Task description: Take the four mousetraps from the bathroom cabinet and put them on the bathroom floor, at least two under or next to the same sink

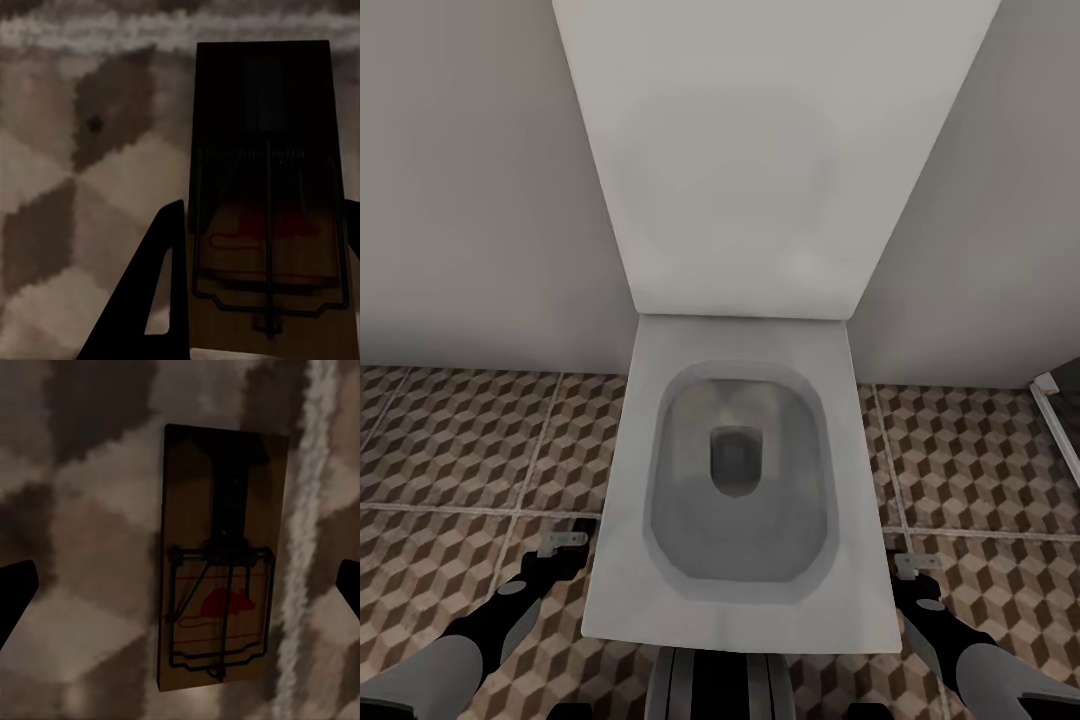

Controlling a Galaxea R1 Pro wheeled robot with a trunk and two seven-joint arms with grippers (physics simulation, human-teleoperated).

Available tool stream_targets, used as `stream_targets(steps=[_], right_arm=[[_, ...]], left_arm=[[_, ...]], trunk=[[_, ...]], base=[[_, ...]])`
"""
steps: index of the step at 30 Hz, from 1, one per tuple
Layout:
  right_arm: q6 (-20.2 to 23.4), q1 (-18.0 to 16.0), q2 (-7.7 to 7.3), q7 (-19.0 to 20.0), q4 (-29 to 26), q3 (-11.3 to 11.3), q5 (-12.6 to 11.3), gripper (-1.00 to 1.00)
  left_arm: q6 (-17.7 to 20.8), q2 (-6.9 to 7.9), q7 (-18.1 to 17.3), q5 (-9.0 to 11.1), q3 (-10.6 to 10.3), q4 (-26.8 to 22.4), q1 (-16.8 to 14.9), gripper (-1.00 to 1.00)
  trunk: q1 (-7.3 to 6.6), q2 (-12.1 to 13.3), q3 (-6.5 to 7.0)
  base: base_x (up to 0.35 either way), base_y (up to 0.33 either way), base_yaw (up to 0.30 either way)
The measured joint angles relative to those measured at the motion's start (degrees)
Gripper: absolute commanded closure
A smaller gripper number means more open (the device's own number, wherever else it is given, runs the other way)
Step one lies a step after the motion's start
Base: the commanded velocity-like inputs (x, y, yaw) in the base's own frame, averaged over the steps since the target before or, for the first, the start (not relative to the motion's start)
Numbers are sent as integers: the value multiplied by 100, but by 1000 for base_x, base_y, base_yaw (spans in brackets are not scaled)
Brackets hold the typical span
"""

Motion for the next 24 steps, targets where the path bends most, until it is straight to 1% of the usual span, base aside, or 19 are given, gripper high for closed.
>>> stream_targets(steps=[3, 4, 5, 15, 24], right_arm=[[-1, 0, -2, 0, 0, 0, 1, -100], [-1, 2, -3, 0, 0, 0, 0, -100], [-1, 1, -2, 0, 0, 0, -1, -100], [-1, 2, -5, 0, 0, 0, 1, -100], [-1, 3, -7, 0, 0, 0, -2, -100]], left_arm=[[2, -1, 1, -2, 2, 4, -1, 100], [2, -1, 1, -3, 3, 5, -1, -100], [3, -1, 14, -9, -24, 21, 5, -100], [4, -1, 14, -10, -25, 24, 4, -100], [4, -30, 14, -16, -25, 24, 3, -100]], trunk=[[0, 0, 0], [0, 0, 0], [1, 0, -1], [1, 0, -1], [1, 0, -1]], base=[[0, 0, 0], [0, 0, 0], [0, 0, 0], [0, 0, 0], [0, 0, 0]])
